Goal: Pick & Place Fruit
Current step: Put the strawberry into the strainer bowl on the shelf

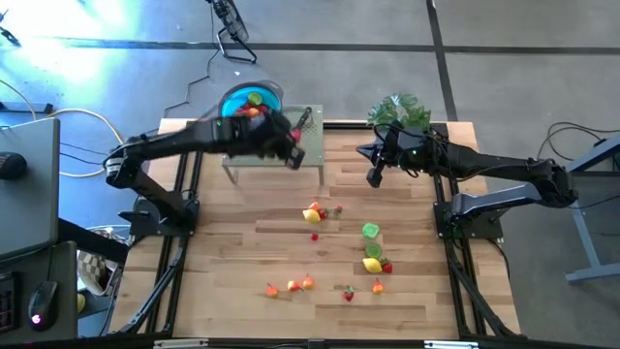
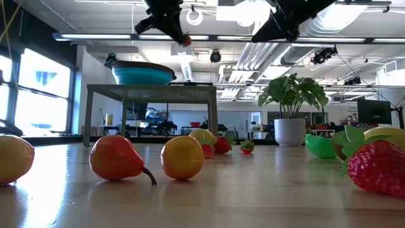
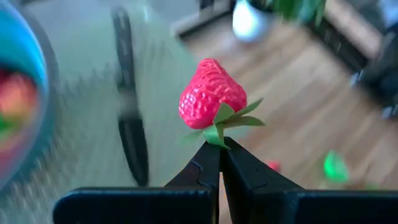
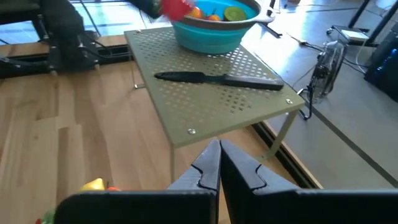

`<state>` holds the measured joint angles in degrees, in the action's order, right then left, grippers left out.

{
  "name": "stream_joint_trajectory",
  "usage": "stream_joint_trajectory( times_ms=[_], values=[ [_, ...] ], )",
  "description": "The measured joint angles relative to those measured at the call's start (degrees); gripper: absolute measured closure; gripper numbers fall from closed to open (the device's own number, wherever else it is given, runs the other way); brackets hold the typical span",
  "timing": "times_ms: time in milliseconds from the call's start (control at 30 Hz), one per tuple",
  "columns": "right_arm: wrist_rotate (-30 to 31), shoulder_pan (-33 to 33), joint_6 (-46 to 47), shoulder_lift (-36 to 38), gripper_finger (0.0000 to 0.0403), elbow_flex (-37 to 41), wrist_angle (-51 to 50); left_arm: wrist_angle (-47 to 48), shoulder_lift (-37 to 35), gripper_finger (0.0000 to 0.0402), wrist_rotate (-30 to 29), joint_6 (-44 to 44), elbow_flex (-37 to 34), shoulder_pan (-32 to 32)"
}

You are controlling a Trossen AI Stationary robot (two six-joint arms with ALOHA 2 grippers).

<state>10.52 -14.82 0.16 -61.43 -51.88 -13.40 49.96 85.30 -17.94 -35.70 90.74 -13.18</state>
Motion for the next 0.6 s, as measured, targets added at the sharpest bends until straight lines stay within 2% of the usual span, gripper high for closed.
stream_joint_trajectory(
  times_ms=[300, 600],
  values=[
    [0.0, -2.9, 0.0, 0.0, 0.0401, 0.0, 0.0, 6.3, -1.6, 0.0401, 1.1, 7.0, 3.1, -11.3],
    [0.0, -5.1, 0.0, 0.0, 0.0401, 0.0, 0.0, 11.3, -1.6, 0.0401, 1.0, 9.4, 3.2, -20.9]
  ],
)
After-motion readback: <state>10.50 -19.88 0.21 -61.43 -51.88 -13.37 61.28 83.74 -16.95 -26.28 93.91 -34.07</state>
